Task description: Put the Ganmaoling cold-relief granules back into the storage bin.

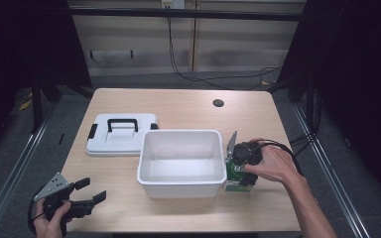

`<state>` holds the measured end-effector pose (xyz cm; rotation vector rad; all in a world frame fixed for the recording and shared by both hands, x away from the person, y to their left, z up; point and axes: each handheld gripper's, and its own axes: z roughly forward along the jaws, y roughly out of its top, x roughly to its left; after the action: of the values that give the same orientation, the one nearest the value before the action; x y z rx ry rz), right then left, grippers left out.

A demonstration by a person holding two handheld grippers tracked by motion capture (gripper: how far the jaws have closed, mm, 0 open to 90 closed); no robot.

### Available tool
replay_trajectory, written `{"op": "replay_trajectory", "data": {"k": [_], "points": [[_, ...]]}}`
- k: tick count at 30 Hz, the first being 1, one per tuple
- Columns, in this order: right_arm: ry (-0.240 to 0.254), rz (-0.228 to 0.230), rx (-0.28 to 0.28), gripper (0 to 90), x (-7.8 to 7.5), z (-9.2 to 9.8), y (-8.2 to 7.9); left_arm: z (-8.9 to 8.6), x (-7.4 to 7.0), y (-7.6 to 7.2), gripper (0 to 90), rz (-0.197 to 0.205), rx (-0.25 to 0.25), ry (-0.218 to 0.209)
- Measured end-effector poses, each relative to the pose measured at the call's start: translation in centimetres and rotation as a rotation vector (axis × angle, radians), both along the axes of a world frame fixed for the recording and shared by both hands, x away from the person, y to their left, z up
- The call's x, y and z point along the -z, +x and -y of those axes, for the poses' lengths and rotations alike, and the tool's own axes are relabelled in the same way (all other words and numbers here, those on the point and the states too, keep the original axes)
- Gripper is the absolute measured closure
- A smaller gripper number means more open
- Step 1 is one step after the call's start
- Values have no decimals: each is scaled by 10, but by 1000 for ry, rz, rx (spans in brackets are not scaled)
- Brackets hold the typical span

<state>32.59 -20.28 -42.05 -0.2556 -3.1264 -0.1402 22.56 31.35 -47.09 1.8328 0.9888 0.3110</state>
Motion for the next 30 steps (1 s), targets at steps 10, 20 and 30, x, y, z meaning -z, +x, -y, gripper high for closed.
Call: {"op": "replay_trajectory", "data": {"k": [10, 20, 30], "points": [[9, -6, -2, 150, 2, 0, 1, 0, 0, 0, 159, -2, 0, 0], [-10, -26, 12, 158, 0, -1, 2, -1, 0, 0, 159, -2, -1, -1], [-3, -40, 5, 159, -4, 4, 2, -1, 0, 0, 159, -3, -1, -2]]}}
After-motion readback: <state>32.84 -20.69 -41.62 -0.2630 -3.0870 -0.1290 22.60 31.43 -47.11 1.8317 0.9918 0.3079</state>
